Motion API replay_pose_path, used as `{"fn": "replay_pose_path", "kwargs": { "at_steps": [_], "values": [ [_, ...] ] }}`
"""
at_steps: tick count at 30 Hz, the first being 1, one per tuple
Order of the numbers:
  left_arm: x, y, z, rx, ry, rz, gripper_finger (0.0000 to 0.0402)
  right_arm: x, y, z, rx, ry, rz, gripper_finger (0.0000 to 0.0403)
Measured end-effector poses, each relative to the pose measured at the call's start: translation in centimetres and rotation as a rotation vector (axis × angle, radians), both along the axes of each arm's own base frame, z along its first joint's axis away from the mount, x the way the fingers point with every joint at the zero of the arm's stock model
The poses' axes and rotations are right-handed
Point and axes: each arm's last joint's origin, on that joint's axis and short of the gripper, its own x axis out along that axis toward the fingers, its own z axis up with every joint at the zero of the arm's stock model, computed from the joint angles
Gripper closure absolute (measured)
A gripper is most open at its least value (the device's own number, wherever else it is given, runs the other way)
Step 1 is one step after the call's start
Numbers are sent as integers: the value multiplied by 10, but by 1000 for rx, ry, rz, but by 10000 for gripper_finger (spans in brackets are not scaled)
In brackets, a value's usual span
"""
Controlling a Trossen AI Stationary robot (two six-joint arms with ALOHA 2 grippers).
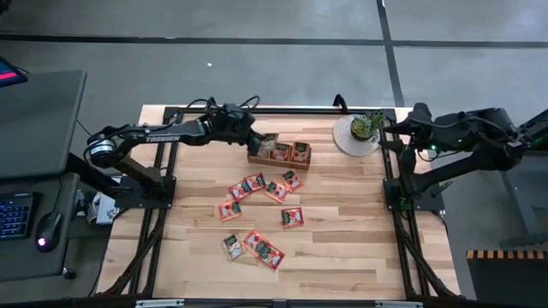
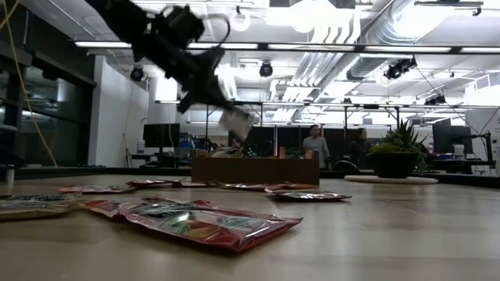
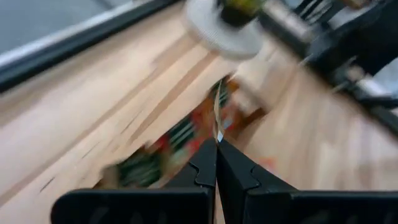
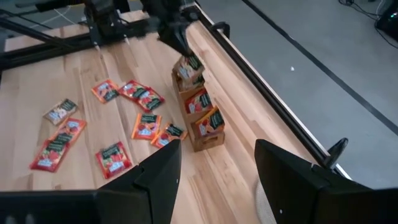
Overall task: Pick & Place Tea
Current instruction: Put the brown tea bag into the left section of the wooden organizer
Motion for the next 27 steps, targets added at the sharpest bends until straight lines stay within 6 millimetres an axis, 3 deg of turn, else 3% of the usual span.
{"fn": "replay_pose_path", "kwargs": {
  "at_steps": [13, 27],
  "values": [
    [-30, 27, -29, 5, 47, -96, 401, 32, 5, -5, -1, 59, -26, 202],
    [-31, 28, -46, 71, 76, -185, 401, 68, 9, -10, -30, 77, -57, 202]
  ]
}}
